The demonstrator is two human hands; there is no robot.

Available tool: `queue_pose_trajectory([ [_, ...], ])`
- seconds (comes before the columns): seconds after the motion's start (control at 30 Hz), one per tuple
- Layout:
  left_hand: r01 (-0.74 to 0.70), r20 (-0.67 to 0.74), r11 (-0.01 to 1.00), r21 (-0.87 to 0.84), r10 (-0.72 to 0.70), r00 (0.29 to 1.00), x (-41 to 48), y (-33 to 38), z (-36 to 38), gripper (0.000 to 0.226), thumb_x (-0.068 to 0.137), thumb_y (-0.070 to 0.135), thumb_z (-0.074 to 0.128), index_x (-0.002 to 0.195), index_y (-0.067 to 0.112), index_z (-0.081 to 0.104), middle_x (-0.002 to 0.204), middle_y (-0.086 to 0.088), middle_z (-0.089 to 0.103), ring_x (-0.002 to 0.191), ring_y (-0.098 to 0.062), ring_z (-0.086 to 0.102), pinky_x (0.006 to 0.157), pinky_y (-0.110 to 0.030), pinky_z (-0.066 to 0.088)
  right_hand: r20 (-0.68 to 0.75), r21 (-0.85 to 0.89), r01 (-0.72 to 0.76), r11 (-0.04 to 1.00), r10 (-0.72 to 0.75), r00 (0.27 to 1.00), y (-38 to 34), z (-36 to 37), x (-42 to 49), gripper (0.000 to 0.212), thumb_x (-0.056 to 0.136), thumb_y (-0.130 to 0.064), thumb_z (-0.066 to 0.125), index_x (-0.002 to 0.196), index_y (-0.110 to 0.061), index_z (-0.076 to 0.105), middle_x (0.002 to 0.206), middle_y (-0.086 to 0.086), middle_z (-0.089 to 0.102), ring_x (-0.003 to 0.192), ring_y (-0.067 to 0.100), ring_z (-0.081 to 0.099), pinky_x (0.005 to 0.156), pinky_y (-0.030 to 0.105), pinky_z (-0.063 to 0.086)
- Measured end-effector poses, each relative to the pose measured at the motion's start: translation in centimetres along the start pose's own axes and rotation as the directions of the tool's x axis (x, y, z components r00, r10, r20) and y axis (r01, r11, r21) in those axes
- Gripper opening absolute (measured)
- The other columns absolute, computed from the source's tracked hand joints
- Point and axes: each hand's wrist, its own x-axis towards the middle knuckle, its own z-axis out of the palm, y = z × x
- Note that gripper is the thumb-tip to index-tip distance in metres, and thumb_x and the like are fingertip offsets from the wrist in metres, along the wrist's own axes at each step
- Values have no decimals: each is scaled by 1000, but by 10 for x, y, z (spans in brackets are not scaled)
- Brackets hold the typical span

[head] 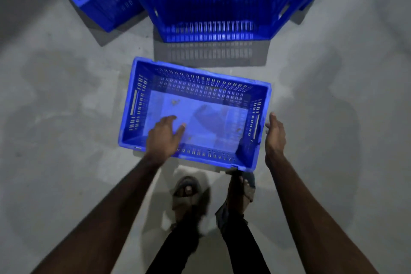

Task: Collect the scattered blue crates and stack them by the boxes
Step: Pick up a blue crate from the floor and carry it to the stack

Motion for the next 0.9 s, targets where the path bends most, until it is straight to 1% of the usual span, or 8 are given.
queue_pose_trajectory([
  [0.07,105,-193,986,-129,-129,973,32,-16,-35,59,99,53,49,132,6,63,132,-22,65,120,-42,61,100,-49,48,-7,31,-13,999,13,1000,-11,-1,14,46,89,-72,50,100,-31,68,120,2,70,108,22,63,101,41,47],
  [0.17,261,-400,938,-230,-335,853,67,-53,-74,59,100,54,44,126,4,63,122,-25,67,114,-44,62,96,-50,49,68,57,-55,997,51,996,-14,-3,38,69,90,-69,49,131,-17,65,124,4,68,99,19,64,84,37,49],
  [0.27,451,-197,834,-318,-524,829,101,-100,-87,65,99,65,46,118,6,67,122,-24,69,117,-42,63,101,-47,47,120,15,-64,998,62,991,2,-3,57,53,103,-56,47,127,-11,63,108,5,69,89,20,64,75,35,48],
  [0.37,448,115,733,-512,-458,881,116,-123,-84,54,93,68,59,92,15,67,108,-15,71,94,-33,66,81,-40,55,135,56,-69,996,61,989,19,6,65,47,102,-55,48,102,-14,69,89,2,70,74,17,65,68,32,50],
  [0.43,418,132,713,-563,-422,897,126,-129,-80,53,86,68,68,88,14,67,98,-11,69,87,-28,65,71,-34,54,94,96,-93,991,84,992,26,12,69,46,100,-57,50,87,-16,67,79,0,67,64,14,63,65,31,50],
  [0.6,423,7,723,-546,-501,866,145,-151,-67,88,66,94,57,96,13,74,94,-8,75,86,-33,71,90,-51,60,148,130,-181,975,162,976,28,25,78,57,97,-68,42,77,-18,62,72,0,62,58,14,57,59,29,46],
  [0.7,454,166,576,-680,-481,861,143,-146,-60,84,79,85,57,101,5,70,82,-10,71,67,-24,67,70,-35,59,367,178,-276,944,197,909,25,39,79,64,100,-70,28,80,-15,53,56,0,52,43,12,48,42,20,37],
  [0.9,508,341,462,-727,-399,851,147,-135,-44,76,94,81,36,83,10,60,62,-6,64,38,-14,48,40,-18,40,351,172,-231,958,160,923,38,49,81,79,94,-81,24,78,-11,57,49,3,58,42,15,56,41,21,38],
])
